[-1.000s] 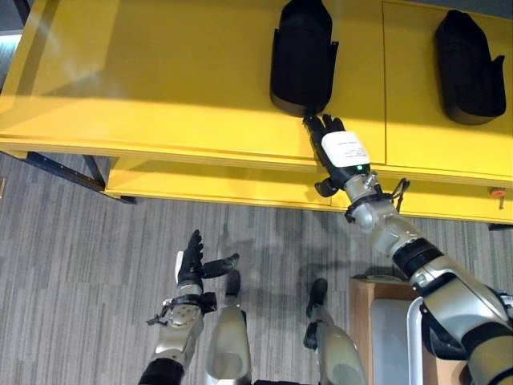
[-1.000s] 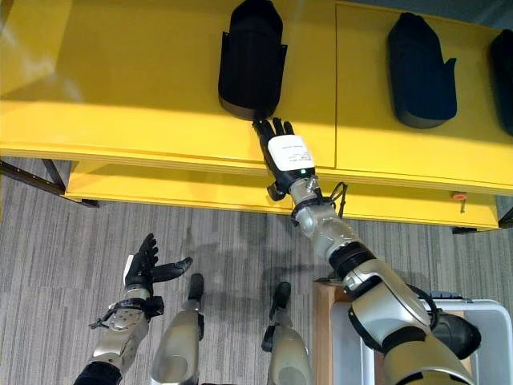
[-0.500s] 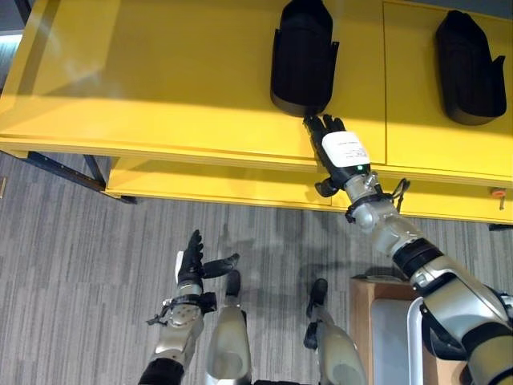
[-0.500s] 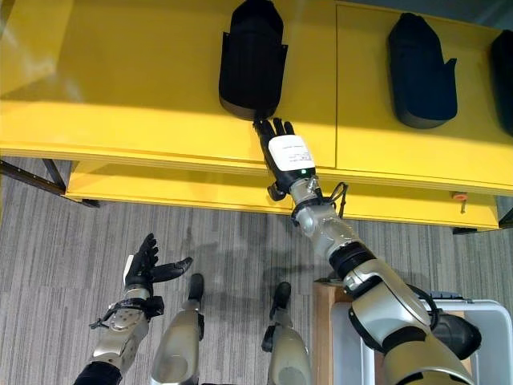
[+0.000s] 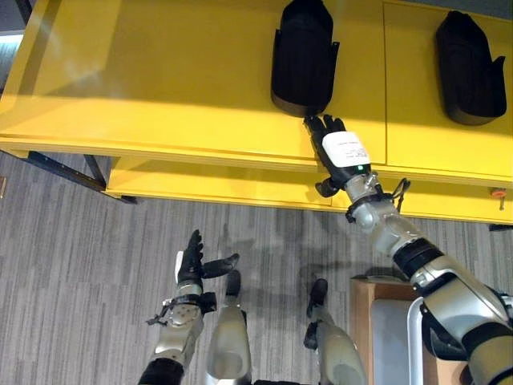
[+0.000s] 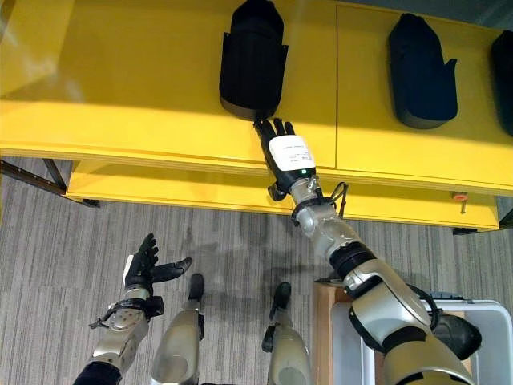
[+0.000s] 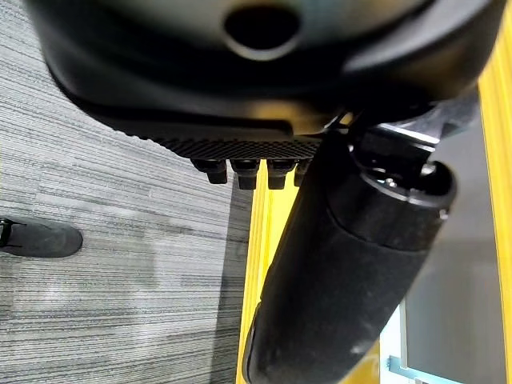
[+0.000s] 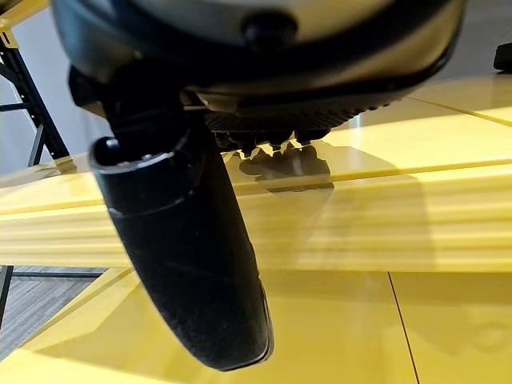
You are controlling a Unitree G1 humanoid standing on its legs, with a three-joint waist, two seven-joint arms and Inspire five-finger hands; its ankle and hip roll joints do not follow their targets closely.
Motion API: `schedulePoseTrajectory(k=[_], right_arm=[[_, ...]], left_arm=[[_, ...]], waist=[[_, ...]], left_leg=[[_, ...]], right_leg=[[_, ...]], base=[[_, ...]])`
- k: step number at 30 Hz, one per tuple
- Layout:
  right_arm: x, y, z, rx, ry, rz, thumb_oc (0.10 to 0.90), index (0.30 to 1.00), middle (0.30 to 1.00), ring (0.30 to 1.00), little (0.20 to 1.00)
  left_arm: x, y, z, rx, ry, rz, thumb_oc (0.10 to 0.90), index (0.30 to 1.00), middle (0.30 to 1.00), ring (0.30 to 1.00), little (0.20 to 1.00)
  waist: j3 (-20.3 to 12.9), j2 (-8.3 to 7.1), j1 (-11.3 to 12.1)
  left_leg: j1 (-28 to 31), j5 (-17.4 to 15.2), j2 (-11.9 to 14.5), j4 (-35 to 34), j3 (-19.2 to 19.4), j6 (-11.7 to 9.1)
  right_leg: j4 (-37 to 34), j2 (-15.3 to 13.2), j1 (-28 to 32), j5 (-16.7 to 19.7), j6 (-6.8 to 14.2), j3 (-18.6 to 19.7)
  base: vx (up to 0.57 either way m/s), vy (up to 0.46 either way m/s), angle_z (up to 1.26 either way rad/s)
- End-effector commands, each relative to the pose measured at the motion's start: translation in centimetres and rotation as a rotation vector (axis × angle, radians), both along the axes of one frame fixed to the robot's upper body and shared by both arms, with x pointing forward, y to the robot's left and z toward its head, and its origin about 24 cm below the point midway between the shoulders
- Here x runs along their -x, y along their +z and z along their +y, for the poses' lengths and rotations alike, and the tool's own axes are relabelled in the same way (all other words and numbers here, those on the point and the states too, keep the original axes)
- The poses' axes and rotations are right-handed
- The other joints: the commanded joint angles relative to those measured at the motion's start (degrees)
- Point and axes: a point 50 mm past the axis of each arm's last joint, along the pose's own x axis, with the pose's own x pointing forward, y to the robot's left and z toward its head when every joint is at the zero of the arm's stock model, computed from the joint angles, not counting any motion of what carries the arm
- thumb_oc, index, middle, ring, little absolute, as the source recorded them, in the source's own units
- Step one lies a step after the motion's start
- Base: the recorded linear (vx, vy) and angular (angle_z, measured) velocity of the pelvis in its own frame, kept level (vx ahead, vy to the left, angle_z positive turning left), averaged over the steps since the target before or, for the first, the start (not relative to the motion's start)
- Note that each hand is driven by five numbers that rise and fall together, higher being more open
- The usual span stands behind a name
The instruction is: Move parts from the plastic box to the shelf.
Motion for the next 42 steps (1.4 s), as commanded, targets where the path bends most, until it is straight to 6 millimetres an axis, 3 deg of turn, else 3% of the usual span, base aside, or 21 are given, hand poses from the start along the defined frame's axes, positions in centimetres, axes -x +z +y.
schedulePoseTrajectory(k=[1, 29, 42], right_arm=[[-0.8, 2.8, -3.9, 0.013, -0.135, -0.062, 0.900, 1.000, 1.000, 1.000, 1.000], [0.2, 1.7, -7.4, -0.042, -0.235, -0.062, 0.900, 1.000, 1.000, 1.000, 1.000], [1.4, 1.5, -6.1, -0.112, -0.155, -0.091, 0.900, 1.000, 1.000, 1.000, 1.000]], left_arm=[[-0.1, 2.0, 0.6, -0.025, -0.026, -0.129, 0.900, 1.000, 1.000, 1.000, 1.000], [0.0, 1.9, 0.7, -0.025, -0.015, -0.126, 0.900, 1.000, 1.000, 1.000, 1.000], [-0.1, 1.7, 1.0, -0.025, 0.006, -0.116, 0.900, 1.000, 1.000, 1.000, 1.000]], waist=[[-1.8, -0.43, 0.7], [-1.9, -0.72, -0.5], [-2.4, -1.01, -1.4]], left_leg=[[0.3, -6.0, 1.6, 2.6, -1.9, 0.3], [0.3, -6.1, 1.9, 2.9, -1.5, 0.3], [0.6, -6.4, 2.0, 3.2, -1.4, 0.3]], right_leg=[[5.7, -5.1, 1.1, -3.4, 0.6, 2.4], [6.2, -5.1, 0.8, -3.5, 0.6, 2.5], [6.3, -5.1, 1.1, -3.7, 0.7, 3.0]], base=[[0.00, 0.000, 0.00], [0.00, 0.000, 0.00], [0.00, 0.000, 0.00]])
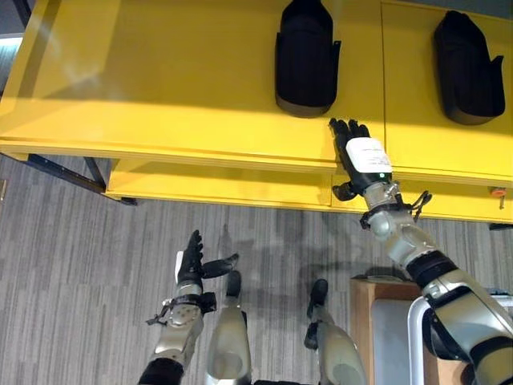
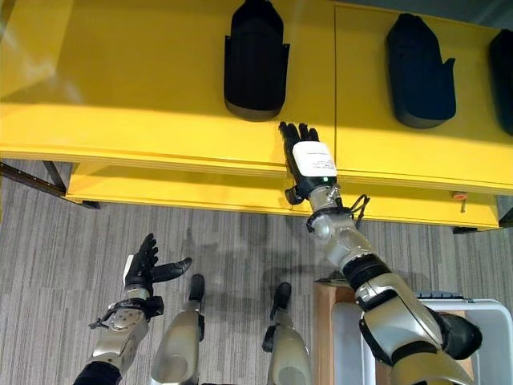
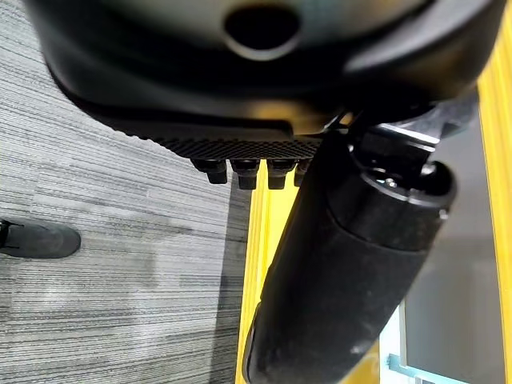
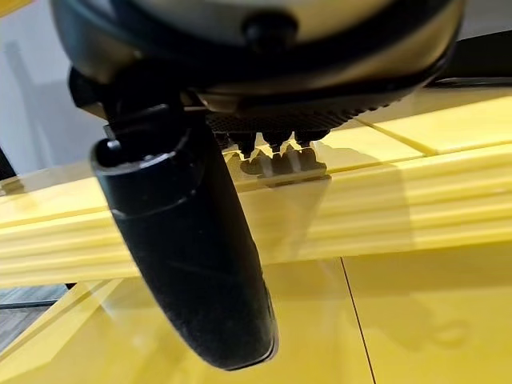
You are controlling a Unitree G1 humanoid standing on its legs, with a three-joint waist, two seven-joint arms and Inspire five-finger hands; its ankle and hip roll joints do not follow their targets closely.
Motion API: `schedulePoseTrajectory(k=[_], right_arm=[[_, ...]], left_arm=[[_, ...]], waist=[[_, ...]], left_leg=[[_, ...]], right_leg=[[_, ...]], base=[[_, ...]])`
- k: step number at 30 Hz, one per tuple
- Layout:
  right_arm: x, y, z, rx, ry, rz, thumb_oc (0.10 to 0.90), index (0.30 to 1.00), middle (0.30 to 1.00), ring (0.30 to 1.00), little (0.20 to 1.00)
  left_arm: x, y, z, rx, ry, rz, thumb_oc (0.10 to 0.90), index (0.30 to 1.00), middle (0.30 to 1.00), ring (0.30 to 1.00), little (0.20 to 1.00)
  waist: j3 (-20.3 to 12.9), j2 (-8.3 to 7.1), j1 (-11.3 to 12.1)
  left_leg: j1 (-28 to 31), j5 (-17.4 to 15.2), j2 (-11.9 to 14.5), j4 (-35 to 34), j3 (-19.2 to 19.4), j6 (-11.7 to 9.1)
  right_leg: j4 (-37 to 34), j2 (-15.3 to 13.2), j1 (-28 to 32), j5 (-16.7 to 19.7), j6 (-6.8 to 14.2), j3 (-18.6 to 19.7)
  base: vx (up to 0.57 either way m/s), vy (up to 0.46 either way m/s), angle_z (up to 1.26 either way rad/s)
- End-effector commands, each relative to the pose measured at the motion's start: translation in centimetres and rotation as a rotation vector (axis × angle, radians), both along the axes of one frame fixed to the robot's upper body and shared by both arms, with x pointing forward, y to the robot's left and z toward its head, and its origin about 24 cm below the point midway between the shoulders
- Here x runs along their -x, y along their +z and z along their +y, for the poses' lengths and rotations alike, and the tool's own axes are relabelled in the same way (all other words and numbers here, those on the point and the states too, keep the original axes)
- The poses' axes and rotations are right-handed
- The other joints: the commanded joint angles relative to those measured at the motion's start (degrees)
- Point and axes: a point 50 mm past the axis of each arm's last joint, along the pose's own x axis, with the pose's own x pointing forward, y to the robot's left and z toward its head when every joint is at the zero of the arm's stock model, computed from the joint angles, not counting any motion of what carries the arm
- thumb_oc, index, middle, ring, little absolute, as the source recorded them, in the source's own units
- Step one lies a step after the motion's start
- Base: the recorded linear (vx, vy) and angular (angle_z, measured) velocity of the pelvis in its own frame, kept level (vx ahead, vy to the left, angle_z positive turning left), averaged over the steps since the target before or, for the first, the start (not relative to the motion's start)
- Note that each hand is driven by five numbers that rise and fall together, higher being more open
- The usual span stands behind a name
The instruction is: Move parts from the plastic box to the shelf.
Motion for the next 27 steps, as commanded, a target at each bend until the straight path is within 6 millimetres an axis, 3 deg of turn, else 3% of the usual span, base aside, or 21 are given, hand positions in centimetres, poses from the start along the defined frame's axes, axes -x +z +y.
schedulePoseTrajectory(k=[1, 8, 16, 18, 20, 27], right_arm=[[0.2, 2.8, -2.6, -0.011, -0.059, -0.087, 0.900, 1.000, 1.000, 1.000, 1.000], [1.7, 2.3, -0.2, -0.127, 0.058, -0.110, 0.900, 1.000, 1.000, 1.000, 1.000], [7.1, 4.3, 3.5, -0.401, 0.340, -0.256, 0.900, 1.000, 1.000, 1.000, 1.000], [7.7, 4.5, 3.7, -0.448, 0.369, -0.263, 0.900, 1.000, 1.000, 1.000, 1.000], [9.4, 4.7, 3.8, -0.610, 0.434, -0.276, 0.900, 1.000, 1.000, 1.000, 1.000], [10.7, 2.9, 4.5, -0.780, 0.496, -0.165, 0.900, 1.000, 1.000, 1.000, 1.000]], left_arm=[[-0.1, 1.7, 0.9, -0.024, 0.005, -0.117, 0.900, 1.000, 1.000, 1.000, 1.000], [-0.1, 1.6, 1.0, -0.021, 0.016, -0.108, 0.900, 1.000, 1.000, 1.000, 1.000], [-0.2, 1.4, 0.0, -0.035, -0.019, -0.086, 0.900, 1.000, 1.000, 1.000, 1.000], [-0.1, 1.3, -0.1, -0.038, -0.022, -0.080, 0.900, 1.000, 1.000, 1.000, 1.000], [0.0, 1.2, -0.5, -0.043, -0.043, -0.072, 0.900, 1.000, 1.000, 1.000, 1.000], [0.6, 1.2, -0.3, -0.049, -0.048, -0.073, 0.900, 1.000, 1.000, 1.000, 1.000]], waist=[[-2.4, -1.01, -1.0], [-2.8, -1.31, -1.8], [-4.8, -2.55, -4.0], [-5.2, -2.77, -4.2], [-6.6, -3.02, -4.8], [-10.2, -2.84, -5.3]], left_leg=[[0.2, -6.3, 2.1, 3.2, -1.6, 0.2], [0.5, -6.2, 2.2, 3.1, -1.5, 0.2], [2.6, -5.8, 2.6, 2.1, -0.7, 0.4], [3.1, -5.7, 2.6, 1.8, -0.5, 0.5], [4.6, -5.5, 2.4, 0.8, 0.1, 0.7], [7.8, -7.0, 0.7, 1.4, 1.8, 2.1]], right_leg=[[6.2, -4.9, 0.9, -3.6, 0.7, 2.7], [6.2, -4.9, 1.2, -3.7, 0.7, 2.7], [5.3, -4.7, 2.8, -3.3, 1.0, 3.1], [4.9, -4.7, 3.3, -3.2, 1.1, 3.1], [3.7, -5.0, 4.6, -2.7, 1.4, 3.1], [1.4, -6.8, 7.7, -1.3, 2.2, 3.7]], base=[[0.00, 0.000, 0.00], [0.00, 0.000, 0.00], [0.00, 0.014, -0.05], [0.01, 0.033, -0.04], [0.02, 0.055, -0.01], [0.04, 0.114, -0.10]])
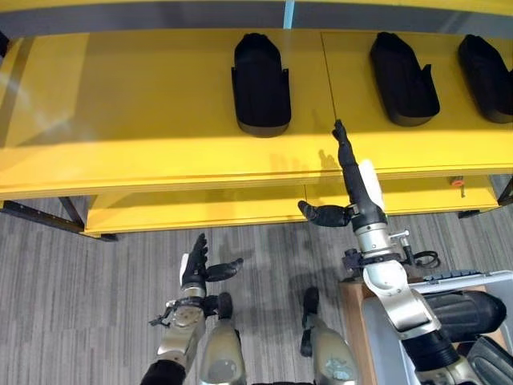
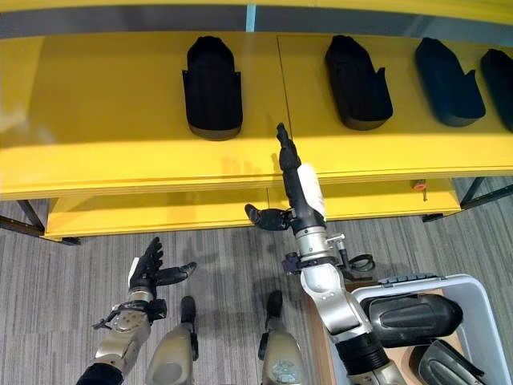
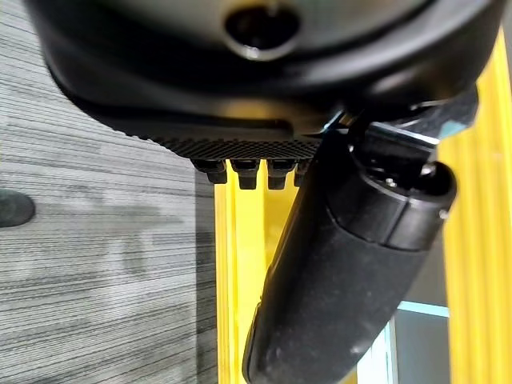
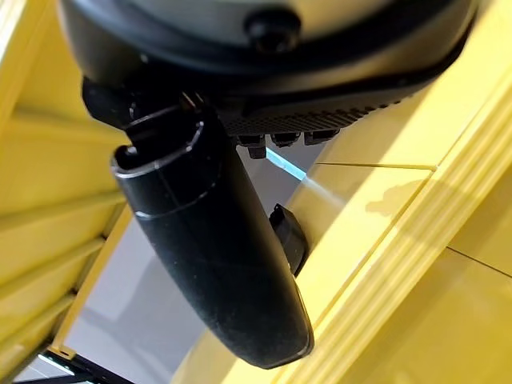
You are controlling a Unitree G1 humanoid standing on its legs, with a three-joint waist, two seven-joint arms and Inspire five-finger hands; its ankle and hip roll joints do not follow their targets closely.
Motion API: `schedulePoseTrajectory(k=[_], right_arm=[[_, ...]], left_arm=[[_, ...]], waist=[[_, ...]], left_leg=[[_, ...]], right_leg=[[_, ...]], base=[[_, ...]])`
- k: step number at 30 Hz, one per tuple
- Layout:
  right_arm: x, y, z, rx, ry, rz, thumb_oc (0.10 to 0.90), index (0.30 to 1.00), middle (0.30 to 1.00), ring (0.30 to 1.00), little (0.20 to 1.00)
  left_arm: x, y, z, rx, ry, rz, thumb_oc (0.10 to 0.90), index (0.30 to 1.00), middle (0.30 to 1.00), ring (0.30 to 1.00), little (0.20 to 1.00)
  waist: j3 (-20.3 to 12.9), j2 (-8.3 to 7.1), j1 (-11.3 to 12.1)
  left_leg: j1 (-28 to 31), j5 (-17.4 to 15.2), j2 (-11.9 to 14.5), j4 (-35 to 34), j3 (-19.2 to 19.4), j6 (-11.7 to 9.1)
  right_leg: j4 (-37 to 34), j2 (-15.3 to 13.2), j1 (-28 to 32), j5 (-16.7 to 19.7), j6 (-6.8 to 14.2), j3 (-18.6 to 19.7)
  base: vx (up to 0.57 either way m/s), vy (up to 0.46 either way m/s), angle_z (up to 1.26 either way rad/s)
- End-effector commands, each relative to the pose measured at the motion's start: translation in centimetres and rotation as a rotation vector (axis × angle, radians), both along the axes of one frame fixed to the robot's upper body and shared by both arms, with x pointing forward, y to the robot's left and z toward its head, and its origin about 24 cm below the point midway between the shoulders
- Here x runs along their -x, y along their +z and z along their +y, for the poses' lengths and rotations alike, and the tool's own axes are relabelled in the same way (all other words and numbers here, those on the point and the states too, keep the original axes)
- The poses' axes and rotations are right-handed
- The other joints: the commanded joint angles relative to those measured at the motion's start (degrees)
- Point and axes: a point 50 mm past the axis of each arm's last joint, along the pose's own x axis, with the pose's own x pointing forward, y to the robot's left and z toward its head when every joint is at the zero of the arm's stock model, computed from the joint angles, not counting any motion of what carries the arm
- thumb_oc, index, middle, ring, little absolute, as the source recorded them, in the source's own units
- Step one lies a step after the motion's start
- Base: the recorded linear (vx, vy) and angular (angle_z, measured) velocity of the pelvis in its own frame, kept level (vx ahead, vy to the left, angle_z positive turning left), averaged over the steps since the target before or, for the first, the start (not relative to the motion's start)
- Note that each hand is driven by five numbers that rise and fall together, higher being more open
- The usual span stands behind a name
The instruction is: Move parts from the plastic box to the shelf.
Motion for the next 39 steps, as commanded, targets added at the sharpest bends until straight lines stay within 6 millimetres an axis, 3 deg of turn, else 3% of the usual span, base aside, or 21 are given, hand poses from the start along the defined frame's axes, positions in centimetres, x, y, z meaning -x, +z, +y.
schedulePoseTrajectory(k=[1, 8, 12, 14, 18, 20, 23, 25, 28, 35, 39], right_arm=[[1.1, 3.0, 0.8, -0.053, 0.116, -0.156, 0.900, 1.000, 1.000, 1.000, 1.000], [1.3, 1.1, 1.2, -0.079, 0.165, -0.053, 0.900, 1.000, 1.000, 1.000, 1.000], [1.5, 1.0, 1.4, -0.095, 0.178, -0.045, 0.900, 1.000, 1.000, 1.000, 1.000], [1.4, 1.0, 1.8, -0.101, 0.192, -0.044, 0.900, 1.000, 1.000, 1.000, 1.000], [1.3, 1.1, 2.3, -0.113, 0.225, -0.031, 0.900, 1.000, 1.000, 1.000, 1.000], [0.9, 1.2, 2.6, -0.136, 0.226, -0.031, 0.900, 1.000, 1.000, 1.000, 1.000], [0.7, 1.0, 2.7, -0.162, 0.212, -0.022, 0.900, 1.000, 1.000, 1.000, 1.000], [0.4, 0.7, 2.8, -0.161, 0.201, -0.013, 0.900, 1.000, 1.000, 1.000, 1.000], [0.4, 0.4, 2.3, -0.140, 0.173, -0.008, 0.900, 1.000, 1.000, 1.000, 1.000], [1.1, -0.3, -0.4, -0.120, 0.068, -0.013, 0.900, 1.000, 1.000, 1.000, 1.000], [2.1, -0.6, -2.6, -0.045, -0.036, -0.041, 0.900, 1.000, 1.000, 1.000, 1.000]], left_arm=[[0.5, 1.6, 0.5, -0.040, -0.007, -0.112, 0.900, 1.000, 1.000, 1.000, 1.000], [0.0, 2.6, 1.4, -0.081, 0.007, -0.158, 0.900, 1.000, 1.000, 1.000, 1.000], [-1.3, 3.5, 1.5, -0.116, 0.001, -0.189, 0.900, 1.000, 1.000, 1.000, 1.000], [-1.4, 3.6, 1.4, -0.116, 0.005, -0.195, 0.900, 1.000, 1.000, 1.000, 1.000], [-0.9, 3.3, 1.3, -0.110, 0.002, -0.179, 0.900, 1.000, 1.000, 1.000, 1.000], [-0.9, 3.2, 1.0, -0.088, 0.000, -0.180, 0.900, 1.000, 1.000, 1.000, 1.000], [-0.7, 3.1, 0.8, -0.067, 0.012, -0.181, 0.900, 1.000, 1.000, 1.000, 1.000], [-0.2, 2.6, 0.6, -0.049, 0.023, -0.167, 0.900, 1.000, 1.000, 1.000, 1.000], [0.1, 2.0, 0.0, -0.025, 0.017, -0.155, 0.900, 1.000, 1.000, 1.000, 1.000], [0.3, 1.8, -1.8, -0.008, -0.044, -0.158, 0.900, 1.000, 1.000, 1.000, 1.000], [-0.1, 2.1, -3.0, -0.019, -0.098, -0.179, 0.900, 1.000, 1.000, 1.000, 1.000]], waist=[[-9.9, -0.76, -0.4], [-12.0, -0.78, -0.8], [-11.6, -1.67, -2.0], [-11.1, -1.62, -1.8], [-11.1, 0.41, 0.1], [-12.0, 0.90, 0.9], [-12.5, 0.76, 1.2], [-13.0, 0.09, 1.7], [-14.2, -0.06, 0.1], [-15.1, 1.32, -4.1], [-14.5, 2.45, -7.1]], left_leg=[[-0.3, -7.0, 0.5, 4.1, -1.0, 2.2], [0.5, -9.7, -3.3, 6.0, 0.3, 4.7], [-0.8, -8.8, -4.5, 4.4, 2.8, 5.8], [-0.6, -8.5, -3.9, 4.2, 4.1, 5.8], [0.5, -6.3, -0.6, 2.3, 9.4, 6.0], [2.3, -4.7, 0.1, -0.6, 11.9, 5.8], [3.0, -3.9, 0.9, -1.4, 13.3, 5.1], [4.8, -4.1, 1.5, -2.0, 15.0, 4.0], [5.9, -2.8, 3.0, -3.1, 15.7, 3.0], [8.8, 0.5, 7.2, -5.6, 19.6, 0.0], [9.0, 1.1, 10.2, -2.3, 20.3, -1.5]], right_leg=[[1.4, -6.9, 2.4, -0.3, 2.1, 1.4], [-0.1, -8.8, 1.6, 2.9, 3.0, 5.2], [-2.2, -8.5, -3.5, 9.6, 4.8, 7.0], [-1.5, -8.0, -5.0, 10.5, 5.1, 5.8], [8.1, -8.3, -2.3, 0.9, 2.3, -8.3], [13.4, -7.2, 0.6, -3.2, 1.4, -9.2], [13.0, -6.2, 2.0, -4.7, 1.2, -8.9], [7.5, -5.6, 4.1, -3.8, 1.4, -11.3], [4.7, -2.7, 4.5, -4.9, 0.7, -8.1], [0.2, 2.1, 6.1, -6.4, -0.8, -5.9], [-1.0, 4.3, 7.5, -7.9, -2.4, -5.5]], base=[[0.04, 0.236, -0.01], [-0.03, 0.199, -0.16], [-0.14, 0.113, -0.17], [-0.09, 0.031, -0.73], [-0.14, 0.079, -1.01], [-0.08, 0.002, -1.21], [-0.01, -0.077, -0.60], [0.07, -0.190, -0.82], [0.10, -0.212, -0.48], [0.08, -0.213, -0.34], [0.09, -0.228, -0.10]])
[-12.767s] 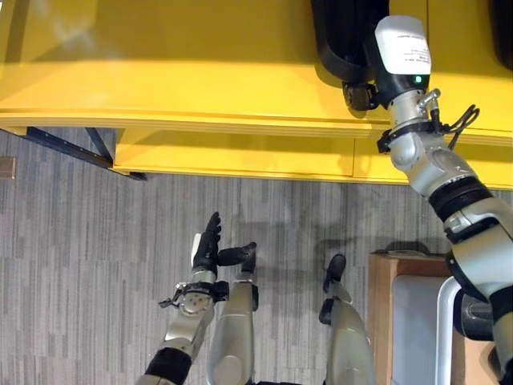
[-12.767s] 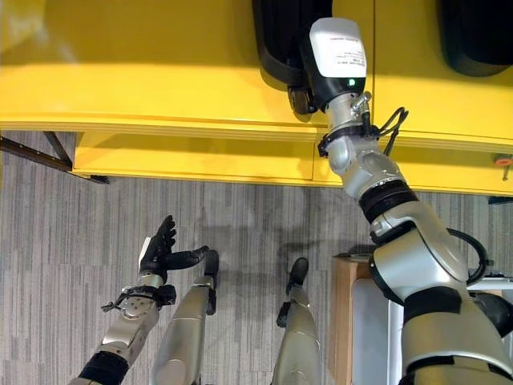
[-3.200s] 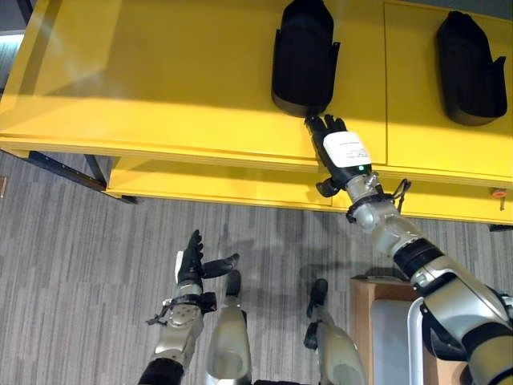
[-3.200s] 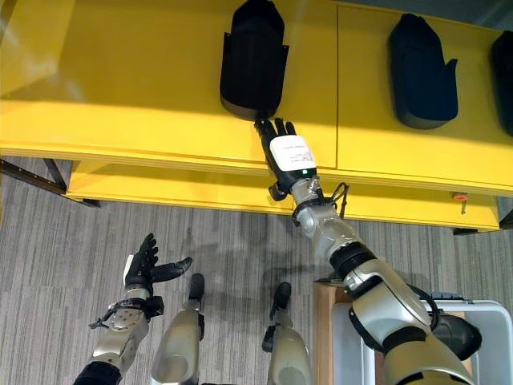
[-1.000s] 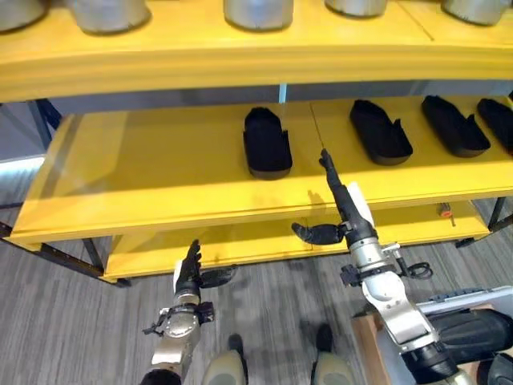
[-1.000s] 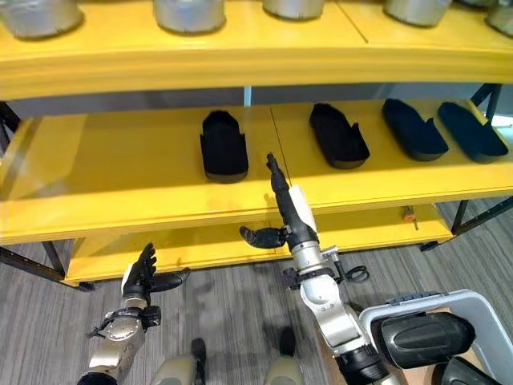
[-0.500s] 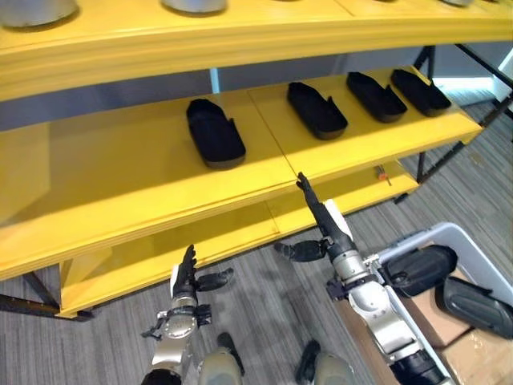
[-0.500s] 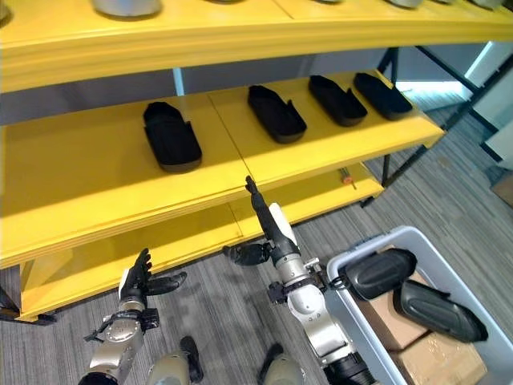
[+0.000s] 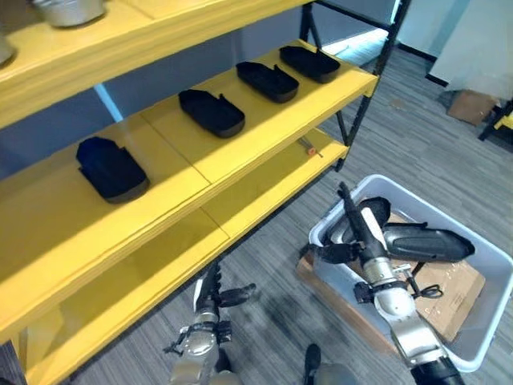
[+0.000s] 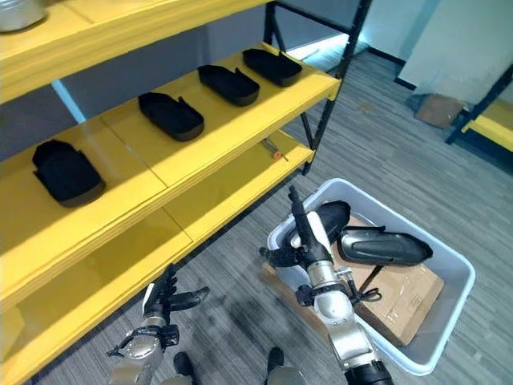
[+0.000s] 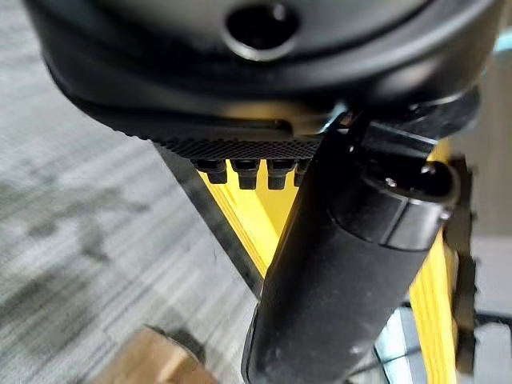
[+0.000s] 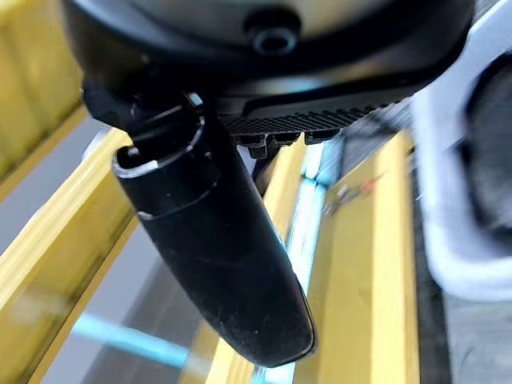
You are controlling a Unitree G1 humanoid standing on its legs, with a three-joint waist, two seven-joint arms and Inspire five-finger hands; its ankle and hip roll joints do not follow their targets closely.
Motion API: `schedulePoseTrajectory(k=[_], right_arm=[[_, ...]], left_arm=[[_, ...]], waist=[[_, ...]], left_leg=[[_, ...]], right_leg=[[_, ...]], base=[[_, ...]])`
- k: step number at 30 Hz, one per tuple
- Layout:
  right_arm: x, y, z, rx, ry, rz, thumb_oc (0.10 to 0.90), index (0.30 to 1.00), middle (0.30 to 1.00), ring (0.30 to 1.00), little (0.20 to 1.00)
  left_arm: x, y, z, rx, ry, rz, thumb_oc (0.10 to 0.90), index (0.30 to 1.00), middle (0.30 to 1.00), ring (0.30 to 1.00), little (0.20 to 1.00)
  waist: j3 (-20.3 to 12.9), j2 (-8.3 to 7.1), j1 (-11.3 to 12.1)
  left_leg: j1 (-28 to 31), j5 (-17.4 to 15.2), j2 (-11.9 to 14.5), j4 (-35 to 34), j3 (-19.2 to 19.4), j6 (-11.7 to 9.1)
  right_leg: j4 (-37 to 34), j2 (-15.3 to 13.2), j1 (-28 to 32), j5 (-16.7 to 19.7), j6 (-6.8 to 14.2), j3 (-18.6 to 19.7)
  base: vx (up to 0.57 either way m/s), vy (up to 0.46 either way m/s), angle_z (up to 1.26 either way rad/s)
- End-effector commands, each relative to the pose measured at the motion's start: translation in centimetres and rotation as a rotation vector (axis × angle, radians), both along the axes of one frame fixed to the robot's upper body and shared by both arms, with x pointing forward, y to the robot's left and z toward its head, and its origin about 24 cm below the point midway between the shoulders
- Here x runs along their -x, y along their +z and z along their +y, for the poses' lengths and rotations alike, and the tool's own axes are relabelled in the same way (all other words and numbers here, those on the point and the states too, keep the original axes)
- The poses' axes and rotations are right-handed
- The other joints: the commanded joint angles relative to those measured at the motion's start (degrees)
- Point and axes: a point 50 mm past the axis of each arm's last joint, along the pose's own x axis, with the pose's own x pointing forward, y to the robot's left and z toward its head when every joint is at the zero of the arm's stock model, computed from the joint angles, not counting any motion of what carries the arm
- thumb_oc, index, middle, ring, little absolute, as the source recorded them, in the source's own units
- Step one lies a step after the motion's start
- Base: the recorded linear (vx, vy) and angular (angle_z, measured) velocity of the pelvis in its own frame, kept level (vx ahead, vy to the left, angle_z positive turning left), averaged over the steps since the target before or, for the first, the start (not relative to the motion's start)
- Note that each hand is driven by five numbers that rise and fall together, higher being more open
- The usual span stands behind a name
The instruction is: Move parts from the plastic box to the shelf.
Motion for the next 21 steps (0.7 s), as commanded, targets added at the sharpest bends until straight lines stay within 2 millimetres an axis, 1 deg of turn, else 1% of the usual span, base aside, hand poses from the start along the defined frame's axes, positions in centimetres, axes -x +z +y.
schedulePoseTrajectory(k=[1, 2, 3, 4, 5, 6, 7, 8, 9, 10, 11, 12, 13, 14, 15, 16, 17, 18, 19, 21], right_arm=[[-0.2, 6.7, 1.0, -0.018, 0.022, -0.387, 0.900, 1.000, 1.000, 1.000, 1.000], [-0.2, 6.7, 0.9, -0.017, 0.021, -0.387, 0.900, 1.000, 1.000, 1.000, 1.000], [-0.1, 6.7, 0.6, 0.001, 0.006, -0.394, 0.900, 1.000, 1.000, 1.000, 1.000], [0.1, 6.8, 0.2, 0.024, -0.004, -0.399, 0.900, 1.000, 1.000, 1.000, 1.000], [0.0, 6.9, -0.4, 0.067, -0.027, -0.408, 0.900, 1.000, 1.000, 1.000, 1.000], [0.0, 6.8, -0.6, 0.080, -0.038, -0.407, 0.900, 1.000, 1.000, 1.000, 1.000], [0.0, 6.7, -0.7, 0.096, -0.043, -0.405, 0.900, 1.000, 1.000, 1.000, 1.000], [0.0, 6.6, -0.8, 0.099, -0.045, -0.400, 0.900, 1.000, 1.000, 1.000, 1.000], [0.0, 6.6, -0.8, 0.099, -0.045, -0.400, 0.900, 1.000, 1.000, 1.000, 1.000], [-0.1, 6.5, -0.9, 0.092, -0.059, -0.397, 0.900, 1.000, 1.000, 1.000, 1.000], [0.0, 6.2, -0.8, 0.079, -0.063, -0.385, 0.900, 1.000, 1.000, 1.000, 1.000], [-0.2, 5.6, -0.8, 0.058, -0.073, -0.359, 0.900, 1.000, 1.000, 1.000, 1.000], [-0.2, 5.6, -0.8, 0.057, -0.073, -0.359, 0.900, 1.000, 1.000, 1.000, 1.000], [-0.7, 5.7, 0.0, 0.022, -0.062, -0.370, 0.900, 1.000, 1.000, 1.000, 1.000], [-0.9, 6.0, 0.4, 0.003, -0.047, -0.381, 0.900, 1.000, 1.000, 1.000, 1.000], [-1.1, 6.3, 0.9, -0.010, -0.024, -0.385, 0.900, 1.000, 1.000, 1.000, 1.000], [-1.6, 6.8, 1.9, -0.030, 0.022, -0.398, 0.900, 1.000, 1.000, 1.000, 1.000], [-1.7, 7.2, 2.4, -0.037, 0.050, -0.402, 0.900, 1.000, 1.000, 1.000, 1.000], [-1.8, 7.2, 2.8, -0.048, 0.071, -0.399, 0.900, 1.000, 1.000, 1.000, 1.000], [-1.8, 7.2, 3.0, -0.061, 0.086, -0.388, 0.900, 1.000, 1.000, 1.000, 1.000]], left_arm=[[-3.7, 5.2, 0.4, -0.092, -0.059, -0.304, 0.900, 1.000, 1.000, 1.000, 1.000], [-3.8, 5.2, 0.4, -0.092, -0.059, -0.304, 0.900, 1.000, 1.000, 1.000, 1.000], [-3.8, 5.2, 0.2, -0.095, -0.071, -0.307, 0.900, 1.000, 1.000, 1.000, 1.000], [-3.9, 5.3, 0.0, -0.092, -0.081, -0.317, 0.900, 1.000, 1.000, 1.000, 1.000], [-4.1, 5.5, -0.2, -0.090, -0.087, -0.331, 0.900, 1.000, 1.000, 1.000, 1.000], [-4.1, 5.6, -0.5, -0.087, -0.093, -0.338, 0.900, 1.000, 1.000, 1.000, 1.000], [-4.0, 5.6, -0.5, -0.082, -0.098, -0.340, 0.900, 1.000, 1.000, 1.000, 1.000], [-3.9, 5.6, -0.6, -0.077, -0.101, -0.336, 0.900, 1.000, 1.000, 1.000, 1.000], [-3.9, 5.6, -0.6, -0.077, -0.100, -0.336, 0.900, 1.000, 1.000, 1.000, 1.000], [-3.7, 5.6, -0.7, -0.067, -0.098, -0.332, 0.900, 1.000, 1.000, 1.000, 1.000], [-3.6, 5.5, -0.7, -0.055, -0.091, -0.326, 0.900, 1.000, 1.000, 1.000, 1.000], [-3.3, 5.2, -0.8, -0.049, -0.085, -0.308, 0.900, 1.000, 1.000, 1.000, 1.000], [-3.3, 5.2, -0.8, -0.049, -0.084, -0.307, 0.900, 1.000, 1.000, 1.000, 1.000], [-3.2, 5.1, -0.8, -0.051, -0.071, -0.292, 0.900, 1.000, 1.000, 1.000, 1.000], [-3.2, 5.0, -0.6, -0.056, -0.067, -0.287, 0.900, 1.000, 1.000, 1.000, 1.000], [-3.1, 5.0, -0.4, -0.064, -0.059, -0.279, 0.900, 1.000, 1.000, 1.000, 1.000], [-3.3, 5.2, 0.3, -0.085, -0.036, -0.282, 0.900, 1.000, 1.000, 1.000, 1.000], [-3.3, 5.4, 0.8, -0.089, -0.019, -0.291, 0.900, 1.000, 1.000, 1.000, 1.000], [-3.4, 5.6, 1.1, -0.102, -0.015, -0.299, 0.900, 1.000, 1.000, 1.000, 1.000], [-3.6, 5.9, 1.2, -0.106, -0.014, -0.312, 0.900, 1.000, 1.000, 1.000, 1.000]], waist=[[-0.2, -2.41, -0.7], [-0.2, -2.34, -0.7], [0.2, -2.32, -1.1], [0.7, -2.11, -1.5], [1.5, -2.03, -1.5], [1.6, -2.18, -1.3], [1.8, -2.23, -0.7], [1.8, -2.55, -0.1], [1.5, -2.68, -0.2], [1.7, -3.21, 0.7], [1.4, -3.84, 0.9], [1.9, -4.23, 1.8], [1.7, -4.31, 1.7], [2.6, -4.01, 3.4], [2.5, -3.78, 3.8], [2.4, -3.81, 4.2], [2.0, -3.61, 5.5], [1.6, -3.45, 5.9], [1.0, -3.54, 6.1], [0.7, -3.84, 6.5]], left_leg=[[2.3, -6.1, 4.6, 10.1, -0.1, -3.5], [2.2, -6.3, 4.7, 10.3, -0.2, -3.5], [1.5, -6.2, 5.4, 13.5, -0.2, -3.6], [0.4, -6.4, 5.7, 16.8, -1.0, -3.6], [-2.2, -6.4, 4.8, 22.9, -4.4, -3.4], [-4.4, -5.8, 3.3, 24.9, -7.4, -3.1], [-6.0, -7.1, 0.1, 24.1, -10.6, -2.3], [-7.9, -8.4, -2.9, 23.4, -13.1, -1.6], [-8.2, -8.1, -3.1, 23.2, -13.1, -1.5], [-10.1, -10.1, -6.2, 20.9, -16.3, -0.5], [-11.3, -10.5, -7.2, 18.9, -17.1, 0.2], [-14.3, -9.3, -9.1, 15.3, -20.9, 0.4], [-14.3, -9.1, -9.2, 15.1, -21.0, 0.4], [-17.4, -4.4, -12.5, 7.6, -29.3, -0.9], [-18.2, -3.4, -13.5, 5.0, -32.4, -1.2], [-17.7, -2.3, -13.2, 2.9, -33.1, -1.7], [-17.5, -1.4, -13.4, 1.5, -34.4, -1.7], [-15.8, -1.9, -12.7, 0.2, -34.2, -1.2], [-14.4, -1.7, -12.4, -0.1, -34.7, -1.1], [-13.4, -1.8, -12.3, -0.3, -33.4, -1.1]], right_leg=[[-3.2, -0.5, 1.6, 0.2, -2.9, 1.0], [-3.3, -0.4, 1.6, 0.2, -2.9, 1.0], [-3.4, 0.0, 2.0, -0.1, -3.5, 1.2], [-3.8, 0.4, 2.3, -0.3, -3.9, 1.7], [-4.3, 0.6, 2.6, -0.6, -4.6, 3.0], [-4.2, 0.5, 2.3, -0.6, -4.9, 3.7], [-4.3, 0.5, 2.3, -1.2, -4.9, 4.8], [-4.3, 0.3, 2.3, -1.3, -4.9, 5.9], [-4.3, 0.1, 1.9, -1.2, -4.9, 5.8], [-4.2, 0.1, 2.3, -1.4, -4.8, 7.4], [-4.0, 0.0, 2.1, -1.5, -4.7, 8.3], [-3.5, 0.3, 2.2, -1.8, -4.7, 10.2], [-3.5, 0.2, 2.0, -1.9, -4.7, 10.1], [-2.8, 1.7, 2.6, -2.3, -4.8, 13.5], [-2.7, 2.6, 2.7, -2.3, -4.9, 15.3], [-2.4, 3.3, 3.2, -2.8, -5.0, 17.3], [-1.6, 4.4, 3.8, -3.7, -5.0, 21.1], [-1.1, 5.1, 3.6, -4.0, -4.8, 22.8], [-1.5, 5.2, 3.9, -4.0, -4.5, 24.1], [-1.5, 4.9, 4.0, -4.2, -4.1, 25.2]], base=[[0.08, -0.233, -0.02], [0.07, -0.233, -0.23], [0.04, -0.144, -0.37], [0.06, -0.224, -0.28], [0.05, -0.156, -0.16], [0.05, -0.092, -0.18], [0.05, -0.011, -0.31], [0.04, 0.011, -0.41], [0.08, -0.006, -0.60], [0.10, -0.013, -0.73], [0.20, 0.005, -0.67], [0.15, 0.014, -0.47], [0.25, 0.059, -0.64], [0.23, 0.054, -0.78], [0.30, 0.073, -1.07], [0.26, 0.147, -1.71], [0.24, 0.179, -1.85], [0.23, 0.237, -1.48], [0.17, 0.185, -1.47], [0.14, 0.173, -1.96]])
